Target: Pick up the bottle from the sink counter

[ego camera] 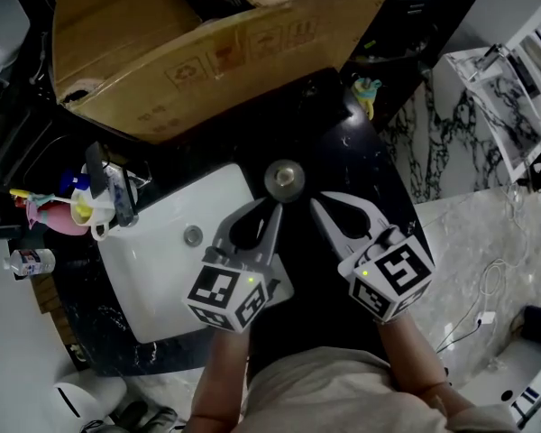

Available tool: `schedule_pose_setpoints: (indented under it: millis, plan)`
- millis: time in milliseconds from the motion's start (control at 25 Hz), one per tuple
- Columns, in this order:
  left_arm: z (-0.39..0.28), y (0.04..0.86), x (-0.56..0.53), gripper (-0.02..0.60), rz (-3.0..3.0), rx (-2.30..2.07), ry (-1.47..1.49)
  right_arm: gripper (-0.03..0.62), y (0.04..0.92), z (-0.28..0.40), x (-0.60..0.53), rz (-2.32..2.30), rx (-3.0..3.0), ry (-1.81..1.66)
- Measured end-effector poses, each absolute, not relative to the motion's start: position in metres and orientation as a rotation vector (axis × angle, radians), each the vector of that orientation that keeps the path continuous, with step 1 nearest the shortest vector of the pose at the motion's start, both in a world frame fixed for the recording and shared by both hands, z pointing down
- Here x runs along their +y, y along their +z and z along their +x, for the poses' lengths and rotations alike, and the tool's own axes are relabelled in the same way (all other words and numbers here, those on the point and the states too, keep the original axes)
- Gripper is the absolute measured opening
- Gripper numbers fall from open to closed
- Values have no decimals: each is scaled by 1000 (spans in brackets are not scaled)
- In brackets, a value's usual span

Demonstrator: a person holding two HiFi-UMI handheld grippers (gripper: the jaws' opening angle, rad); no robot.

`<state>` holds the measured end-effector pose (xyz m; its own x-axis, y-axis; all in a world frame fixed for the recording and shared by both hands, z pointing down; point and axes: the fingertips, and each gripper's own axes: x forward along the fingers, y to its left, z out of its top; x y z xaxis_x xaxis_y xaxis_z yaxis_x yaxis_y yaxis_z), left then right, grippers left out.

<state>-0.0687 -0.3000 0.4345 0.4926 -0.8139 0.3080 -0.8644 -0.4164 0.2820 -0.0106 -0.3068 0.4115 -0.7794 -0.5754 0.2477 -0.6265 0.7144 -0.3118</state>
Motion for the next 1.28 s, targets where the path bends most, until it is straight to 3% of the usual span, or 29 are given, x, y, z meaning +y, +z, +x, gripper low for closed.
schedule_pose_setpoints:
  millis: [520, 960, 1280]
  plan:
    - [-69, 453, -323, 301, 2276, -1455, 266, 2, 419, 2, -328, 985, -2783, 642]
    - [-50, 470, -340, 351, 2288, -1420, 333, 2, 422, 10, -339, 980, -2782, 658]
    - [-45, 479, -355, 351, 2323, -1409, 408, 2, 424, 17, -344, 979, -2778, 657]
